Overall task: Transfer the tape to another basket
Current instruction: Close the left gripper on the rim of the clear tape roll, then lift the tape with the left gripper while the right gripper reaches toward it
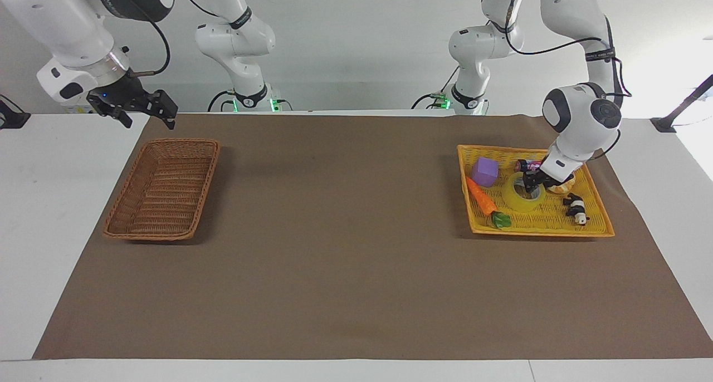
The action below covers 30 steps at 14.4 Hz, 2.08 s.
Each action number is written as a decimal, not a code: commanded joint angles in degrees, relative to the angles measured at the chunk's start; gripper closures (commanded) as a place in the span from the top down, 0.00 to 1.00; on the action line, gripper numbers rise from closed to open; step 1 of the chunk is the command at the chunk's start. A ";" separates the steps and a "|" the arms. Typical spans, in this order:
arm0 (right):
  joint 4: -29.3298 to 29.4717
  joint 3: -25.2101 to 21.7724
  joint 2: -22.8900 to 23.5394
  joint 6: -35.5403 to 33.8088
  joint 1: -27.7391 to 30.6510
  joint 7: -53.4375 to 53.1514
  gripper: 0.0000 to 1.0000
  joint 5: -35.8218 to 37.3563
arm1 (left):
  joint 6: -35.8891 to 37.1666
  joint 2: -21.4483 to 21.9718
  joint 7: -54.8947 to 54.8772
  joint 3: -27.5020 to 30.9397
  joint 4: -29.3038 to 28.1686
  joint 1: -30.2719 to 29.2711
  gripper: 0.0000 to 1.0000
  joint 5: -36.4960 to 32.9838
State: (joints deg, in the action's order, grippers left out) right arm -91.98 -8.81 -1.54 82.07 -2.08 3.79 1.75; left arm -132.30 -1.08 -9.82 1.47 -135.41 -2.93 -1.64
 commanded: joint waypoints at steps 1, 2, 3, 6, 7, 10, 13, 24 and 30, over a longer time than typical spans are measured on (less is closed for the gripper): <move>-1.80 0.29 -1.45 0.90 0.23 0.60 1.00 0.10 | -1.82 -0.24 -0.82 -0.06 -0.91 -0.50 0.18 -0.82; -1.71 0.29 -1.45 0.90 0.23 0.60 1.00 0.10 | -1.73 -0.32 -1.08 -0.06 -0.82 -0.50 0.00 -0.82; -1.71 0.29 -1.45 0.90 0.23 0.60 1.00 0.10 | -1.82 -0.41 -3.26 -0.06 -0.39 -0.50 0.00 -0.82; -1.71 0.29 -1.45 0.90 0.23 0.60 1.00 0.10 | 1.15 -0.76 -7.41 -0.06 3.20 -0.50 0.00 -0.82; -1.80 0.29 -1.45 0.90 0.23 0.60 1.00 0.10 | 4.13 -0.76 -7.41 -0.06 5.83 -0.50 0.00 -0.82; -1.80 0.29 -1.45 0.99 0.23 0.60 1.00 0.10 | 17.81 -2.86 -6.54 -0.41 19.08 0.46 0.00 -0.30; -1.80 0.29 -1.45 0.90 0.23 0.60 1.00 0.10 | 26.47 -4.19 0.20 -0.59 28.25 6.94 0.00 2.24; -1.62 0.29 -1.36 1.08 0.32 0.60 1.00 0.10 | 16.72 -6.21 18.69 -0.85 33.02 32.80 0.00 20.79; -3.37 0.38 -1.80 1.77 -0.03 10.36 1.00 -16.75 | 19.62 -6.12 18.87 -0.59 33.54 34.21 0.00 20.98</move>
State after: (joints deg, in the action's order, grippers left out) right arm -92.43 -8.67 -1.61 81.52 -2.40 12.04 -9.53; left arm -114.30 -6.49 8.95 -0.26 -103.88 30.68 18.28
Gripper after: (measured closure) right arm 0.000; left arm 0.780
